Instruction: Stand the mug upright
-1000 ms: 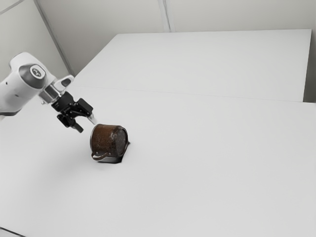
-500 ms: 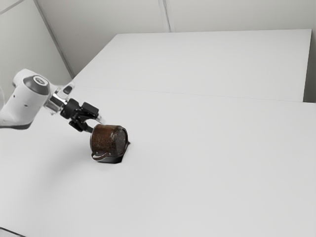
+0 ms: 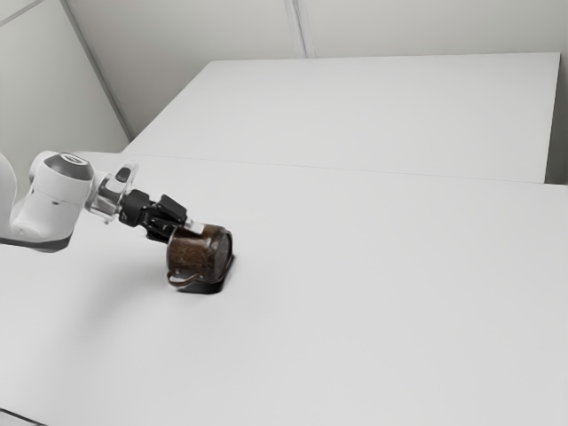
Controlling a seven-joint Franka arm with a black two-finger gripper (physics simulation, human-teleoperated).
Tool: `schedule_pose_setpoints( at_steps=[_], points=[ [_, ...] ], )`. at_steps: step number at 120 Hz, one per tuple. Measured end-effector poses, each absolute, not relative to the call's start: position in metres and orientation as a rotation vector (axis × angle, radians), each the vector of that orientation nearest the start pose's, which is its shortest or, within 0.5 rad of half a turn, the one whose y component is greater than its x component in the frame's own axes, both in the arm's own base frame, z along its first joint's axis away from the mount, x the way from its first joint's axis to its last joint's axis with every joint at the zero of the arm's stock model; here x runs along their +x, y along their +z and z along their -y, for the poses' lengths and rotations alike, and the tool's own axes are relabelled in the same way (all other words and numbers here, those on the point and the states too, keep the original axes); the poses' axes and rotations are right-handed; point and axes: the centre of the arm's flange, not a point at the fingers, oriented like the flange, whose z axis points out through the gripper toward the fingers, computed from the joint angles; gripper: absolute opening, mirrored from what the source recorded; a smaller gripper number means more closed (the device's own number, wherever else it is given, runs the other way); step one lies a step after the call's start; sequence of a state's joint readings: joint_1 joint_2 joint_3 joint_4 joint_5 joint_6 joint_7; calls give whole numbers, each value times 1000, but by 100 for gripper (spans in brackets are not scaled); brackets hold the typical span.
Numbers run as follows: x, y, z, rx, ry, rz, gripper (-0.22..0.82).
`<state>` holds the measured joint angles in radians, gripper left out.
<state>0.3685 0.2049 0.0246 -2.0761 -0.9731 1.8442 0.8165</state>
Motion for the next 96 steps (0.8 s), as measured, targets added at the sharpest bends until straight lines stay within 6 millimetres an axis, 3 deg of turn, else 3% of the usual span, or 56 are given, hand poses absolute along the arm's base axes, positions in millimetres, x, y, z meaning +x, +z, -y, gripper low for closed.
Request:
schedule_pose_setpoints(
  at_steps=[19, 44, 65, 96],
  points=[
    [532, 332, -142, 2187, 206, -51, -4],
    [526, 348, -130, 2183, 245, -4, -14],
    [527, 392, -104, 2208, 304, 106, -16],
    [524, 466, -32, 2493, 231, 454, -17]
  ],
)
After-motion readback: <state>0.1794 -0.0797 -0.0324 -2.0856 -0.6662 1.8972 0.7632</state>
